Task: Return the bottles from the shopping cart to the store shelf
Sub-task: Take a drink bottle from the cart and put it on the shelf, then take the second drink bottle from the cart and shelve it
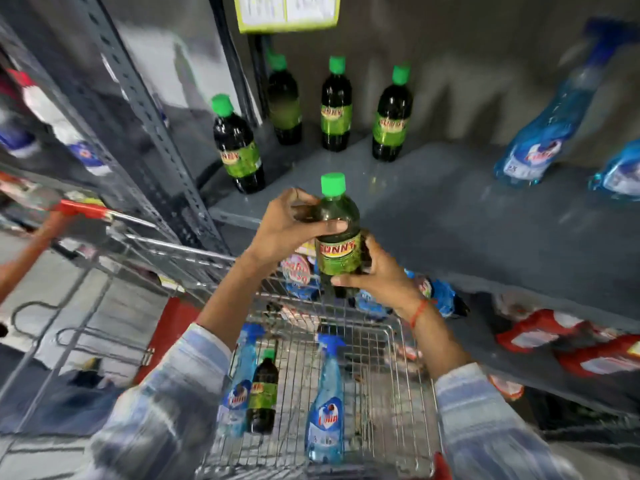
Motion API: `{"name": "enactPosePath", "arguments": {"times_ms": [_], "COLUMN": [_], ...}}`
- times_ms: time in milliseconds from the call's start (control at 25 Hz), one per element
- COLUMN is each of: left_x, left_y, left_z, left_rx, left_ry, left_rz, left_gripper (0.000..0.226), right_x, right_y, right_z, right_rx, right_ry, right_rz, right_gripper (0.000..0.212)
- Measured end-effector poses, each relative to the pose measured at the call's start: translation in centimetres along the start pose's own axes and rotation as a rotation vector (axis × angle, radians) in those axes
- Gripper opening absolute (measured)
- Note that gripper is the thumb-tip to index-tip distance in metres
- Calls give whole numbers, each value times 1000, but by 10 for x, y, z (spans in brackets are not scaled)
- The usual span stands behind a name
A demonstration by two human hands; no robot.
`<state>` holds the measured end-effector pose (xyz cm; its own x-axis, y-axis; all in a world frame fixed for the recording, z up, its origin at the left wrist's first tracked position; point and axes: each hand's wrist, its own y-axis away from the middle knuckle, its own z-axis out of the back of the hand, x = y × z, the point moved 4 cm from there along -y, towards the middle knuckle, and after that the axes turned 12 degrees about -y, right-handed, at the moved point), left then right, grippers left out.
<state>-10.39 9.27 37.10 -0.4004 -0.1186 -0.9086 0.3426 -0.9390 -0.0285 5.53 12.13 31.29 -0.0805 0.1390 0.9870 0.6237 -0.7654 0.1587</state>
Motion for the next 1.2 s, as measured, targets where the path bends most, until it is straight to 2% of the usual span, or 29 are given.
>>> {"name": "enactPosePath", "arguments": {"times_ms": [160,280,560,760,840,960,1080,1200], "left_x": [-33,-28,8,12,8,14,52,125], "left_y": [-45,-79,-141,-153,-144,-105,-30,24], "left_z": [26,27,33,33,34,36,19,-20], "left_rx": [-101,-96,-76,-54,-47,-235,-474,-412], "left_ry": [69,45,66,85,103,38,-30,-73], "left_rz": [-77,-68,-53,-27,-15,-130,-164,13], "left_gripper": [44,54,50,48,54,74,44,26], "right_x": [43,45,33,35,41,46,-1,-90], "right_y": [-57,-103,-171,-183,-176,-144,-78,-23], "right_z": [3,-1,-9,-12,-16,-18,-31,-49], "right_rx": [-156,-181,-204,-197,-214,-395,-584,-578], "right_ry": [128,99,51,107,107,32,16,174], "right_rz": [206,194,198,169,179,308,466,387], "right_gripper": [72,72,76,74,75,78,54,38]}}
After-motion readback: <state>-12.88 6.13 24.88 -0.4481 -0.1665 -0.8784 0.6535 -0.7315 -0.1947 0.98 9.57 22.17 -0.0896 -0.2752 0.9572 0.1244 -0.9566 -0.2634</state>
